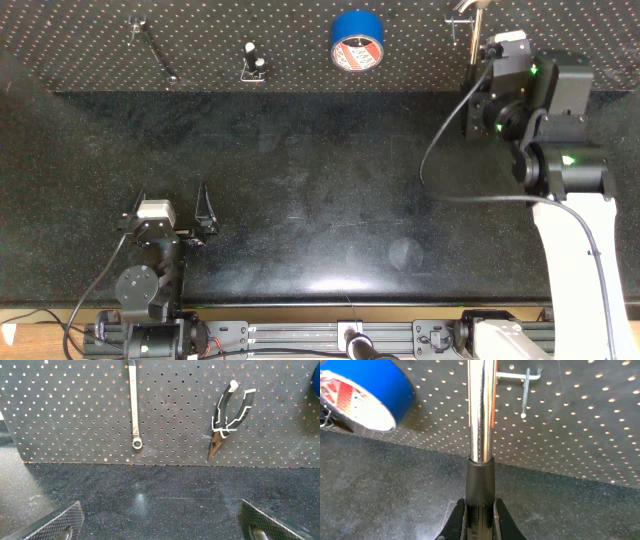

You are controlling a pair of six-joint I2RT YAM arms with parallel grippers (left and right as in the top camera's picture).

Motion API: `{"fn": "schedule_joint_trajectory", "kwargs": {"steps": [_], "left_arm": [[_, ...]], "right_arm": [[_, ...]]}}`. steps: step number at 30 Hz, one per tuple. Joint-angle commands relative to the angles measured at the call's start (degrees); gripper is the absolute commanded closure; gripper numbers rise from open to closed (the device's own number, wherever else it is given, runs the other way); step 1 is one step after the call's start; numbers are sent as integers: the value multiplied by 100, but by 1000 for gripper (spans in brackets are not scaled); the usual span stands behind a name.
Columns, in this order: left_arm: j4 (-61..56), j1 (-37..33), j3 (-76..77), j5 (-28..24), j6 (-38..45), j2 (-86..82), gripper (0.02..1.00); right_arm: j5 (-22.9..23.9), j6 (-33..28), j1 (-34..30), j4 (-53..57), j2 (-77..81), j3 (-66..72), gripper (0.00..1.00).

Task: Place Tools Onto Pegboard

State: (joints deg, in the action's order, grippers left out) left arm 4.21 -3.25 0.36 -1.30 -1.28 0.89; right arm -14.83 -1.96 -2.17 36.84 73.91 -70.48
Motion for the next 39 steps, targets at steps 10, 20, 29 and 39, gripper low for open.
{"fn": "schedule_joint_trajectory", "kwargs": {"steps": [10,20,29,39], "left_arm": [[50,-13,-4,63,94,-70,25],[50,-13,-4,63,94,-70,25],[52,-13,-4,63,94,-70,25],[50,-13,-4,61,94,-70,25]], "right_arm": [[92,133,22,-149,756,-26,925],[96,131,22,-28,1134,-26,932],[247,129,-4,-31,1268,-26,925],[240,131,-2,-4,1268,-26,603]]}}
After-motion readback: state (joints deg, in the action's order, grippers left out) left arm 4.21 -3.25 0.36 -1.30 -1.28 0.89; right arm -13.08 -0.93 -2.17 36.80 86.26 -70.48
